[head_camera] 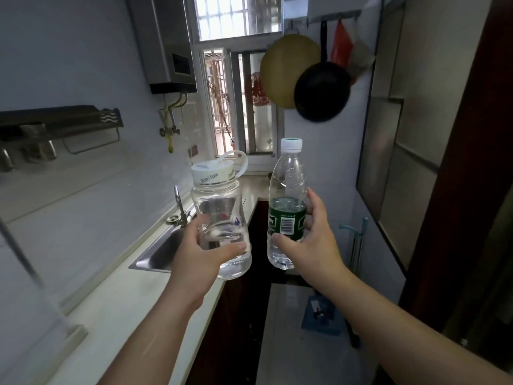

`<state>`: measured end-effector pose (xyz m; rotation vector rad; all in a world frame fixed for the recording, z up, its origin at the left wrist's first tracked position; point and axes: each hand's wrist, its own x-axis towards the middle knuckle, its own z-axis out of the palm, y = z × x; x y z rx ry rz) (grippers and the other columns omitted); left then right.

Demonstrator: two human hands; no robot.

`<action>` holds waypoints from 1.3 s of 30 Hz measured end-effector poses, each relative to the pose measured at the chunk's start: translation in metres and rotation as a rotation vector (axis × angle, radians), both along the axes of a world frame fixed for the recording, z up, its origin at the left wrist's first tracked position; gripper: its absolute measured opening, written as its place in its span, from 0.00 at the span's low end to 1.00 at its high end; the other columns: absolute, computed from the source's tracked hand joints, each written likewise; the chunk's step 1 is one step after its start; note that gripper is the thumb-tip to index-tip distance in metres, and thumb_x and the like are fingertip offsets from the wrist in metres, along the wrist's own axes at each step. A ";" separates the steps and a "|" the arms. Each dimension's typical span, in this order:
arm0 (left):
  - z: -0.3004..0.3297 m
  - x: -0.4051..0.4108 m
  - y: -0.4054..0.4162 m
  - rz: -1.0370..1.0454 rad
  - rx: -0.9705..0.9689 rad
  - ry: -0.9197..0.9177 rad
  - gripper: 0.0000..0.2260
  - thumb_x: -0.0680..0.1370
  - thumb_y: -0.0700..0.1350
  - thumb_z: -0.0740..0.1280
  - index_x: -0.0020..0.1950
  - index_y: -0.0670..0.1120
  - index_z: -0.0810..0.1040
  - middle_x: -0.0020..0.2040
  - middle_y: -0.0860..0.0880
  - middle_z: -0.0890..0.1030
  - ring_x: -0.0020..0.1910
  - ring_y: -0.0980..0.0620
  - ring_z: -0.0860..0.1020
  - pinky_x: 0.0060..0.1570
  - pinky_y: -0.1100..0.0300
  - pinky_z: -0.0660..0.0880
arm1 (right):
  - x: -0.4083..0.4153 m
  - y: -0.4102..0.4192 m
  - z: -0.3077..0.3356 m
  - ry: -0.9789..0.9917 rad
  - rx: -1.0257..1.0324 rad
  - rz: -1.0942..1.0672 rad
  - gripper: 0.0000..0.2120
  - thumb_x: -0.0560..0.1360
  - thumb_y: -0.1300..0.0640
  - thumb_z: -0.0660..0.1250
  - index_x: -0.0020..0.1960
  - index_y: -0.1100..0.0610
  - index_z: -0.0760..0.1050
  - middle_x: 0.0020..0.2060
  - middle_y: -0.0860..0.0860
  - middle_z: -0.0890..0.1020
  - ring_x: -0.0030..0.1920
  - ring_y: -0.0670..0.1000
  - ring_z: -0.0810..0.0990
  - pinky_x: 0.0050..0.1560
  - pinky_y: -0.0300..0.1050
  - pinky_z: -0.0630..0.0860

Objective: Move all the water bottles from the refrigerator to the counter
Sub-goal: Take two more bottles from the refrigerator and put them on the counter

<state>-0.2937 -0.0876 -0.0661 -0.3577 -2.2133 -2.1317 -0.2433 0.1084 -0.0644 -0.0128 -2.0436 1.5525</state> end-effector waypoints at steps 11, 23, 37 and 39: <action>-0.002 -0.078 0.045 0.043 -0.015 -0.026 0.39 0.52 0.54 0.82 0.61 0.63 0.73 0.54 0.55 0.83 0.52 0.51 0.83 0.55 0.43 0.79 | -0.071 0.054 -0.008 -0.019 -0.042 0.026 0.46 0.67 0.60 0.77 0.72 0.34 0.54 0.60 0.32 0.73 0.58 0.38 0.77 0.59 0.46 0.78; -0.026 -0.242 0.098 -0.023 0.069 -0.082 0.37 0.51 0.51 0.83 0.58 0.65 0.76 0.54 0.54 0.84 0.52 0.49 0.83 0.56 0.43 0.78 | -0.220 0.088 -0.011 -0.056 0.021 0.006 0.46 0.69 0.61 0.76 0.76 0.41 0.52 0.66 0.46 0.72 0.62 0.42 0.75 0.62 0.44 0.75; -0.015 -0.421 0.147 -0.028 0.095 -0.110 0.41 0.53 0.49 0.82 0.64 0.60 0.74 0.57 0.53 0.80 0.55 0.47 0.81 0.58 0.41 0.77 | -0.400 0.121 0.000 0.015 -0.008 -0.060 0.42 0.68 0.64 0.76 0.70 0.38 0.57 0.52 0.31 0.72 0.50 0.25 0.73 0.45 0.26 0.74; -0.015 -0.439 0.155 -0.009 0.080 -0.097 0.43 0.51 0.51 0.82 0.65 0.59 0.73 0.57 0.52 0.81 0.55 0.47 0.81 0.58 0.40 0.77 | -0.420 0.130 0.002 0.007 0.008 -0.061 0.44 0.68 0.62 0.77 0.74 0.41 0.55 0.53 0.30 0.71 0.50 0.25 0.73 0.44 0.24 0.73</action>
